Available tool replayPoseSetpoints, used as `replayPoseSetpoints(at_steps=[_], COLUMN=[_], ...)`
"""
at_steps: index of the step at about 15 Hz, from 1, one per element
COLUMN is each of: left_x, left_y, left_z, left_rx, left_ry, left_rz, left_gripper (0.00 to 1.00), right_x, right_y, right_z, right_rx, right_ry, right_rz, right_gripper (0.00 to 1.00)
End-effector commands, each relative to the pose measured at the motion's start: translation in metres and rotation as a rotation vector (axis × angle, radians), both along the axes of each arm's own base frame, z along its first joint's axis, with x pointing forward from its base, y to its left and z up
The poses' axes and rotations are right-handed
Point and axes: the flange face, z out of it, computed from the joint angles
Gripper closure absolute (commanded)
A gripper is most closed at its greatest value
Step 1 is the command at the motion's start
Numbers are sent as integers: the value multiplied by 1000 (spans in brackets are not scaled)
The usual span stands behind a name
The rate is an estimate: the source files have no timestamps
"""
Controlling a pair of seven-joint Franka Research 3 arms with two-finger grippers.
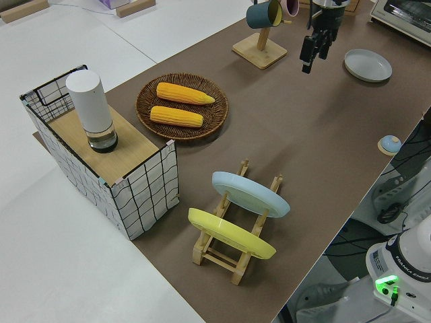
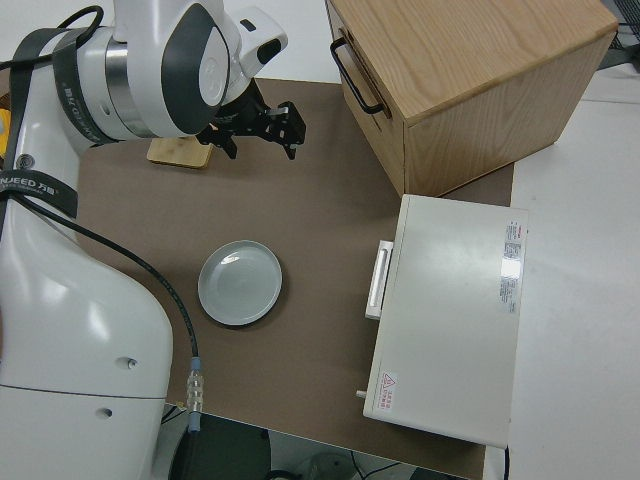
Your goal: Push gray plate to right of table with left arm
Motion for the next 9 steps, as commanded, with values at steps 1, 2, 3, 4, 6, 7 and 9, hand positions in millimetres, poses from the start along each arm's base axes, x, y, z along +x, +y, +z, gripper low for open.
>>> replayPoseSetpoints(at_steps=[1, 2, 3, 4, 6, 7, 9], left_x=[-8, -8, -9, -9, -10, -10, -8], left_y=[72, 90, 108, 122, 149, 160, 170], left_z=[27, 33, 39, 42, 50, 54, 64], left_rx=[-32, -37, -40, -41, -47, -50, -46], left_ry=[-4, -13, -14, -13, -30, -38, -63], left_rz=[-48, -54, -59, -68, -80, -85, -80], left_gripper=[7, 7, 7, 7, 7, 7, 7], right_x=[-3, -3, -3, -3, -3, -3, -3], right_y=[0, 0, 0, 0, 0, 0, 0], right_z=[3, 3, 3, 3, 3, 4, 3], right_rx=[6, 6, 6, 6, 6, 6, 6], right_ry=[4, 4, 4, 4, 4, 2, 4], right_rz=[-4, -4, -4, -6, -4, -4, -4], right_gripper=[17, 17, 17, 17, 17, 17, 17])
